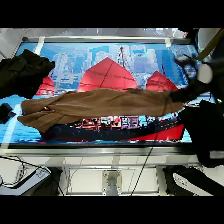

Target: Fold the clothes and pants, and hang the long-sleeved shirts on hangers.

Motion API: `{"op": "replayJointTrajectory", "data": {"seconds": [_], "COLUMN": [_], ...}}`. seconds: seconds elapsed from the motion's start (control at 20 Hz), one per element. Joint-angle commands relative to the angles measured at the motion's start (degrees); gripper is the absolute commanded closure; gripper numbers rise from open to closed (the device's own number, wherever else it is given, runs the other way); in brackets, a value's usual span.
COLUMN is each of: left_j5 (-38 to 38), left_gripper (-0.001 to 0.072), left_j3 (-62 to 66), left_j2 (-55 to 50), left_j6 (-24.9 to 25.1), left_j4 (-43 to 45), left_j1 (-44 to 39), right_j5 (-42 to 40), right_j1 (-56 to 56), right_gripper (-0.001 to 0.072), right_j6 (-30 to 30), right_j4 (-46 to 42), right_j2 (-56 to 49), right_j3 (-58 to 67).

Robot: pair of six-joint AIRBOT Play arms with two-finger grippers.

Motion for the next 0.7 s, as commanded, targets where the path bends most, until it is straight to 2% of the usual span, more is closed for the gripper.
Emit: {"op": "replayJointTrajectory", "data": {"seconds": [0.0,0.2,0.35,0.4,0.45,0.5,0.55,0.6,0.65], "left_j5": [-1.8,0.1,0.4,0.4,1.0,2.8,5.9,8.7,11.5], "left_gripper": [0.0697,0.0697,0.0697,0.0664,0.0398,0.0055,-0.0005,-0.0007,-0.0007], "left_j3": [-4.0,-10.8,-12.7,-12.7,-12.7,-12.7,-12.7,-12.6,-12.5], "left_j2": [0.4,0.5,0.5,0.5,0.5,0.5,0.4,0.5,0.5], "left_j6": [-1.9,-2.0,-0.8,-0.7,-0.7,-0.7,-1.0,-1.0,-1.0], "left_j4": [0.3,-1.5,-4.3,-5.4,-5.9,-5.9,-6.0,-7.2,-9.4], "left_j1": [0.2,0.2,0.2,0.2,-0.1,-0.5,-0.5,-0.3,0.0], "right_j5": [-1.3,-13.2,-18.7,-20.1,-21.1,-22.0,-22.3,-22.1,-21.6], "right_j1": [-8.7,-12.6,-17.0,-18.1,-18.8,-18.9,-18.9,-18.9,-18.9], "right_gripper": [0.0679,0.0679,0.0678,0.0678,0.0675,0.059,0.037,0.024,0.0241], "right_j6": [1.4,2.9,8.1,8.5,8.5,8.5,8.5,8.5,8.4], "right_j4": [3.2,2.6,0.9,1.3,1.7,2.0,2.2,2.7,3.1], "right_j2": [8.3,10.0,10.0,10.0,10.0,10.0,10.1,10.1,10.1], "right_j3": [-13.0,-30.6,-36.1,-36.0,-35.3,-34.4,-32.9,-30.7,-28.2]}}
